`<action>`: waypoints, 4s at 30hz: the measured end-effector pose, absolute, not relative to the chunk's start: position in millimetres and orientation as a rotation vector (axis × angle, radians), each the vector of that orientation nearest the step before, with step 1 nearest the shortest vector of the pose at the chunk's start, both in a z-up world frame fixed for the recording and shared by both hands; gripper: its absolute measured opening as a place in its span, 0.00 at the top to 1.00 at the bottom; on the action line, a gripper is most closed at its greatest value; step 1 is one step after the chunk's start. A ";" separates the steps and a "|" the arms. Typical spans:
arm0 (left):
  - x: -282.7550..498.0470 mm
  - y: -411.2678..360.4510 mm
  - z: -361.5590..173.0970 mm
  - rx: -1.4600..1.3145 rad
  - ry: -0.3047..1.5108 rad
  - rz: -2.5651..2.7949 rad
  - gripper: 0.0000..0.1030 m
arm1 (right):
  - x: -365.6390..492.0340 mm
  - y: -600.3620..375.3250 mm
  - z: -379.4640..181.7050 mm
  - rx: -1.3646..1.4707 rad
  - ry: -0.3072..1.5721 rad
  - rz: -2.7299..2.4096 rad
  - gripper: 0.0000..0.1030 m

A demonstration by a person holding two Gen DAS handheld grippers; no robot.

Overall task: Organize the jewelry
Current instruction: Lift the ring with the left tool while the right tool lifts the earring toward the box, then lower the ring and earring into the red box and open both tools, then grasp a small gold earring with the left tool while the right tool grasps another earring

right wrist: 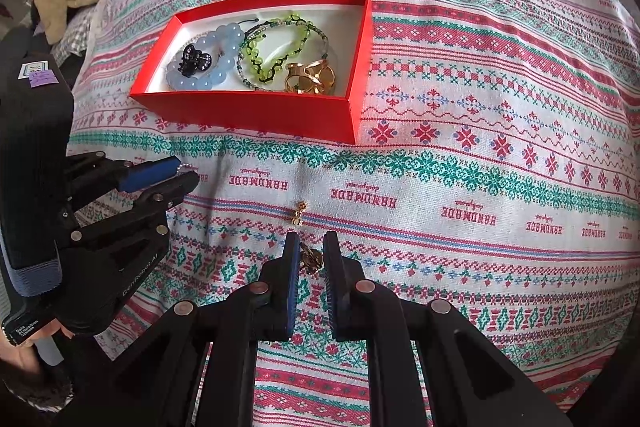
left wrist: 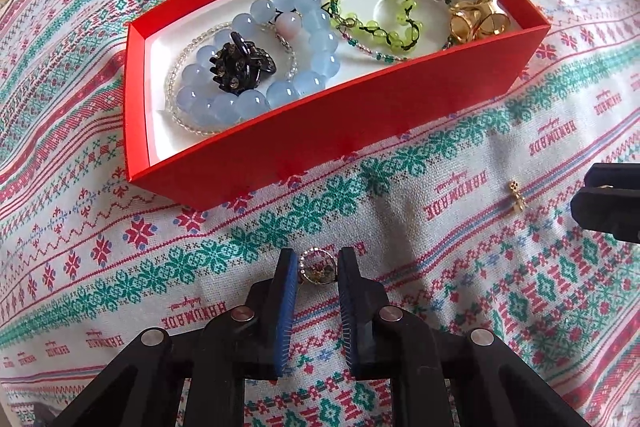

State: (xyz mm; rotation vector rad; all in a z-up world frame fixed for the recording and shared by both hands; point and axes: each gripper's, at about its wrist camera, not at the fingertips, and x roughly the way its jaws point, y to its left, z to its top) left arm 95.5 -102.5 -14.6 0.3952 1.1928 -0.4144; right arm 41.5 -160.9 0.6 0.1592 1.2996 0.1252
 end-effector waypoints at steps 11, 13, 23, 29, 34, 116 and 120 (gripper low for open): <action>85.5 -79.5 25.1 0.275 1.149 -0.434 0.85 | 38.1 -169.5 17.0 0.184 1.257 0.136 0.88; 81.9 -76.8 33.6 0.255 1.127 -0.439 0.85 | 38.0 -171.1 24.2 0.194 1.235 0.140 0.88; 99.1 -58.1 52.8 0.092 1.037 -0.416 0.85 | 54.1 -177.9 52.1 0.289 1.122 0.164 0.88; 116.9 -60.3 45.1 0.005 1.036 -0.404 0.85 | 74.4 -167.1 49.3 0.308 1.111 0.165 0.88; 127.3 -64.2 37.3 -0.028 1.060 -0.399 0.84 | 85.3 -164.0 44.0 0.314 1.111 0.156 0.88; 80.0 -22.6 -10.8 -0.034 1.230 -0.281 0.30 | 42.2 -162.0 -24.1 0.196 1.330 0.071 0.59; 79.1 -24.9 -10.1 -0.027 1.226 -0.285 0.31 | 47.4 -155.9 -28.7 0.174 1.324 0.062 0.65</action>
